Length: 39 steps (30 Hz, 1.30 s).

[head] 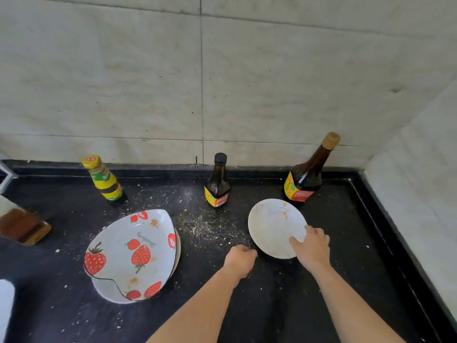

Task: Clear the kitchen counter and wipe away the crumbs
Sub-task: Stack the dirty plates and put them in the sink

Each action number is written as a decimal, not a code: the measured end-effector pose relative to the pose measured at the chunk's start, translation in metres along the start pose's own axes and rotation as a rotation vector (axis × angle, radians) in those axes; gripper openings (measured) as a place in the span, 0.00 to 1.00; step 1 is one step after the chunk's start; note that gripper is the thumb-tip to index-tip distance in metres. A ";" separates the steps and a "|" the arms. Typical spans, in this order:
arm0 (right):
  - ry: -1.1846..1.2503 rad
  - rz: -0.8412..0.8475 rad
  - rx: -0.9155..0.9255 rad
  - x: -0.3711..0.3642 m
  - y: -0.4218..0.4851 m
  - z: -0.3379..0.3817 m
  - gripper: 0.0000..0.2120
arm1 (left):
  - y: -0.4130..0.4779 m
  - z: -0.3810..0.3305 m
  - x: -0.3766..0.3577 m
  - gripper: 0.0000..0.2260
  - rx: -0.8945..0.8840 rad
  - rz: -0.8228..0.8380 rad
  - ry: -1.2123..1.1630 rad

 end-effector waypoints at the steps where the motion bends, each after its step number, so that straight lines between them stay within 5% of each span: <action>1: -0.020 0.017 -0.022 0.001 0.004 -0.009 0.28 | 0.002 -0.004 -0.007 0.06 0.008 -0.003 -0.016; 6: -0.039 0.110 -0.042 -0.007 0.018 -0.037 0.28 | 0.010 -0.022 -0.025 0.03 0.072 0.037 -0.305; 11: 0.049 0.075 -0.063 -0.021 0.021 -0.038 0.23 | 0.010 -0.026 -0.031 0.15 0.109 0.145 -0.520; 19: 0.687 0.091 -0.253 -0.006 0.027 -0.029 0.14 | -0.012 -0.024 -0.014 0.17 0.131 0.243 -0.725; 28: 0.862 0.403 -0.033 0.004 -0.010 0.043 0.15 | -0.059 0.031 0.094 0.15 0.108 0.251 -0.428; 33: 0.757 0.524 0.142 -0.016 -0.035 0.120 0.16 | -0.079 0.072 0.159 0.07 0.057 0.065 -0.301; 39: 0.665 0.495 0.252 -0.056 -0.054 0.200 0.15 | -0.082 0.108 0.229 0.13 -0.002 -0.091 -0.335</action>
Point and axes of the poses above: each hand's wrist, its own y-axis towards the middle knuckle, its own x-axis out of the back of the hand, z = x × y, the point moved 1 cm from there along y, towards the middle knuckle, and after that the axes turned 15 degrees about x, right-handed, at the moved point
